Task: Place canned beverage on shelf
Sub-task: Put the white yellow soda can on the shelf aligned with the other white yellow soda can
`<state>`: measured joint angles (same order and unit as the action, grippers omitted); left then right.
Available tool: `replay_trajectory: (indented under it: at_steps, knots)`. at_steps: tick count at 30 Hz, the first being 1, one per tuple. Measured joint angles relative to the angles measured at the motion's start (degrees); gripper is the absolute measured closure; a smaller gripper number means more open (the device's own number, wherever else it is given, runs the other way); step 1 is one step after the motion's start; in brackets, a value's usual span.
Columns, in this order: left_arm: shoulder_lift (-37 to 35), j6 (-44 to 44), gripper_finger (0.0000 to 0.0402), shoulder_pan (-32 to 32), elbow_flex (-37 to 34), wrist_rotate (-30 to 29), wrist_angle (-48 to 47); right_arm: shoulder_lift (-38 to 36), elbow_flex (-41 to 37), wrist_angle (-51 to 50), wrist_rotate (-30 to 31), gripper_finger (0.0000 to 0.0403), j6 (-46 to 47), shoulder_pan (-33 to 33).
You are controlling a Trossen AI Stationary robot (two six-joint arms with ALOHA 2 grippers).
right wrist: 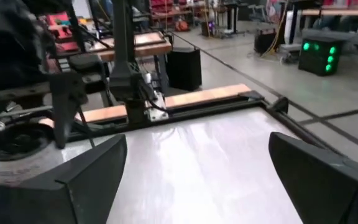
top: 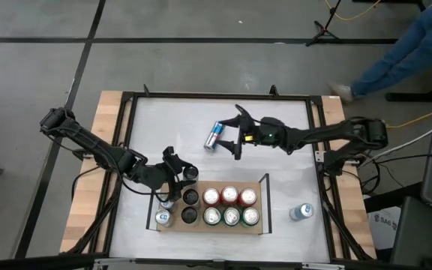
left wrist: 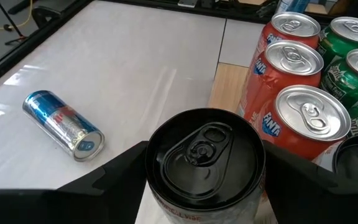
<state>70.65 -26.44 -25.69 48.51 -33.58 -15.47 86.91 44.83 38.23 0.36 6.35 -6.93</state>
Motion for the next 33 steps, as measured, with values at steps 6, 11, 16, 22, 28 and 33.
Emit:
replay_trajectory:
  at_steps: [6, 11, 16, 22, 28, 33]
  knots:
    - [0.0, 0.0, 0.0133, 0.0, 0.0, 0.2, 0.0, 5.3, 5.4, -1.1, -4.3, 0.0022, 2.9, 0.3]
    - [0.0, 0.0, 0.0132, 0.0, 0.0, 0.3, 0.0, 9.4, 10.7, -4.4, -9.5, 0.0022, 3.9, 0.3]
    - [0.0, 0.0, 0.0132, 0.0, 0.0, 0.3, 0.0, 13.4, 15.2, -6.0, -12.7, 0.0022, 3.9, 0.3]
    - [0.0, 0.0, 0.0132, 0.0, 0.0, 0.4, 0.0, 16.8, 18.4, -5.8, -14.4, 0.0022, 3.9, 1.4]
    - [0.0, 0.0, 0.0132, 0.0, 0.0, 0.4, 0.0, 20.4, 20.3, -5.8, -12.5, 0.0022, 3.7, 3.2]
    - [0.0, 0.0, 0.0132, 0.0, 0.0, 0.4, 0.0, 22.1, 21.1, -5.8, -12.6, 0.0022, 3.8, 3.7]
